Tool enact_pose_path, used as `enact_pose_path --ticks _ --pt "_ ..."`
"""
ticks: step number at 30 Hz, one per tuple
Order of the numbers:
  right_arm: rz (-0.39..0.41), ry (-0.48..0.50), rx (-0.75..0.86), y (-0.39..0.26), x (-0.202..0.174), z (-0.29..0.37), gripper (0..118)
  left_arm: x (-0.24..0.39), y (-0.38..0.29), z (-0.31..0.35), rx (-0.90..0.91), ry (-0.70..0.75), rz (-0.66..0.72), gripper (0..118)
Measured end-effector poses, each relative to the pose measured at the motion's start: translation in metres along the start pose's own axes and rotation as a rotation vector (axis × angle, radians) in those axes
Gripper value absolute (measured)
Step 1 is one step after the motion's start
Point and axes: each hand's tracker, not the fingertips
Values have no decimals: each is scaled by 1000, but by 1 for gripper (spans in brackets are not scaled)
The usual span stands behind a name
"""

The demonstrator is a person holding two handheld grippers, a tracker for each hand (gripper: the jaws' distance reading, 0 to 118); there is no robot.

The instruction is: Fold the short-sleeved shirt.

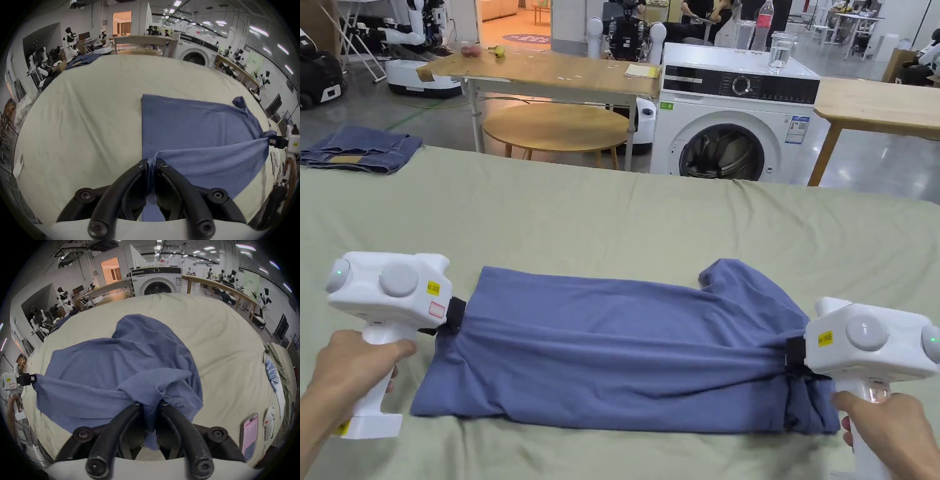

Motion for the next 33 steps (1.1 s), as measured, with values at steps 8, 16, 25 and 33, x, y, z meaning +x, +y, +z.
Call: enact_pose_path --ticks 8,16,25,33 --pt "20 -33 142 -4 -8 15 40 4 -12 2 7 -30 21 33" --pt "22 -55 454 -36 -25 79 44 26 -47 79 316 -71 -26 42" --pt "69 -26 575 -84 -56 113 0 49 -102 131 501 7 -32 0" --pt "86 -40 550 -98 -59 109 0 24 -108 100 200 -20 14 0"
